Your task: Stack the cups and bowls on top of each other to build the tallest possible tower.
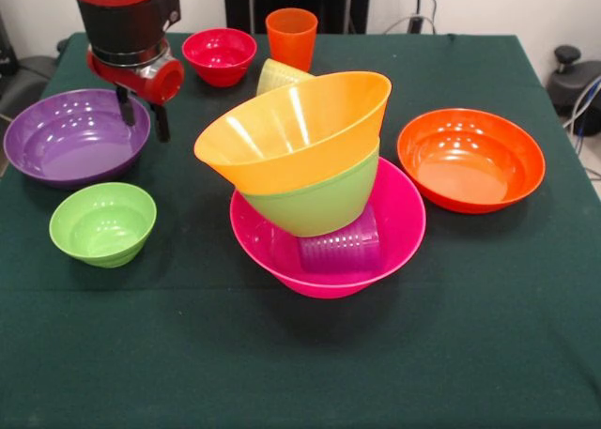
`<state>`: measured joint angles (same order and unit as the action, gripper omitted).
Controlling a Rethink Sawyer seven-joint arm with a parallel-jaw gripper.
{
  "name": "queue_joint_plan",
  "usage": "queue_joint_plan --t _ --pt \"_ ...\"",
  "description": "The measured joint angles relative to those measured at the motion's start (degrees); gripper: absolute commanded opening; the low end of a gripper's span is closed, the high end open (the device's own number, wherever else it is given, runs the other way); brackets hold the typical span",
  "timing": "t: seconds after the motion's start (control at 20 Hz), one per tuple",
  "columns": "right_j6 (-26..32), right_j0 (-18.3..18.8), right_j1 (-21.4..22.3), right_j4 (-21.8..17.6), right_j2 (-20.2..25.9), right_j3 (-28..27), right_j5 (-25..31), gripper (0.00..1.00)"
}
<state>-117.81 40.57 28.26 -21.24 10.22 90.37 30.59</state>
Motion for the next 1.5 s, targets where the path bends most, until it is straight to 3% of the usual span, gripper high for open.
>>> queue_joint_plan --t 0.7,1.2,1.25,1.5 --pt "0.00 1.98 -5.79 -1.44 -0.02 -2.30 -0.04 1.00" --pt "0.00 1.24 -6.42 -1.43 -0.53 -3.17 -0.02 1.00" --pt "0.00 1.05 -6.23 -1.43 -0.78 -3.23 -0.01 0.00" --pt "0.00 1.02 -5.95 -1.41 -1.16 -3.25 -0.01 0.00"
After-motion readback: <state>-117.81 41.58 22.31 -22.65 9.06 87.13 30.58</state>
